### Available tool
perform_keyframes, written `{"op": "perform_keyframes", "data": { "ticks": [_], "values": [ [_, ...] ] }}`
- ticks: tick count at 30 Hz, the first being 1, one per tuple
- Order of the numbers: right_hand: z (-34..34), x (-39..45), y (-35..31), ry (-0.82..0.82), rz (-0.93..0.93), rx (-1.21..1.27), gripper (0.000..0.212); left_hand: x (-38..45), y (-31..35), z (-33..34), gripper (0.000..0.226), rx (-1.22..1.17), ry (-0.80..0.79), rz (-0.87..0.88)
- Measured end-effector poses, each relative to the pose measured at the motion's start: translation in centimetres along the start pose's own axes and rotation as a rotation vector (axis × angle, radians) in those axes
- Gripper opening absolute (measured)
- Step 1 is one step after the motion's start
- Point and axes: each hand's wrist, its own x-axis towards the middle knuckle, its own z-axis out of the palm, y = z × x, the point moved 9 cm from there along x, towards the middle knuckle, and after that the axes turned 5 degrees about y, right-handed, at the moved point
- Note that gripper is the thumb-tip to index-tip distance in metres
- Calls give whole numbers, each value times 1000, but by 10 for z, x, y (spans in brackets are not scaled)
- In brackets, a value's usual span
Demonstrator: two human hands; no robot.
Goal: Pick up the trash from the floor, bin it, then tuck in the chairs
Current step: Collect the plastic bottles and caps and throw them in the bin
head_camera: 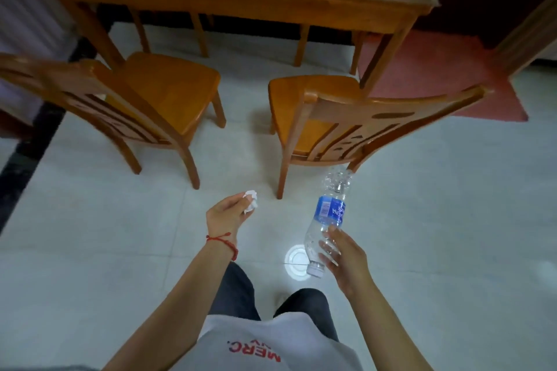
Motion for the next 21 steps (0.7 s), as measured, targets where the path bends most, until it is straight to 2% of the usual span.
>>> {"op": "perform_keyframes", "data": {
  "ticks": [8,15,21],
  "values": [
    [17,-3,-1,-173,17,-282,35,-52,-22,-70,19,-142,271,59],
    [75,-33,24,-365,-5,-494,38,-85,-28,-149,21,-294,466,115],
    [144,-82,72,-555,-19,-643,40,-115,-31,-243,21,-449,619,147]
  ]
}}
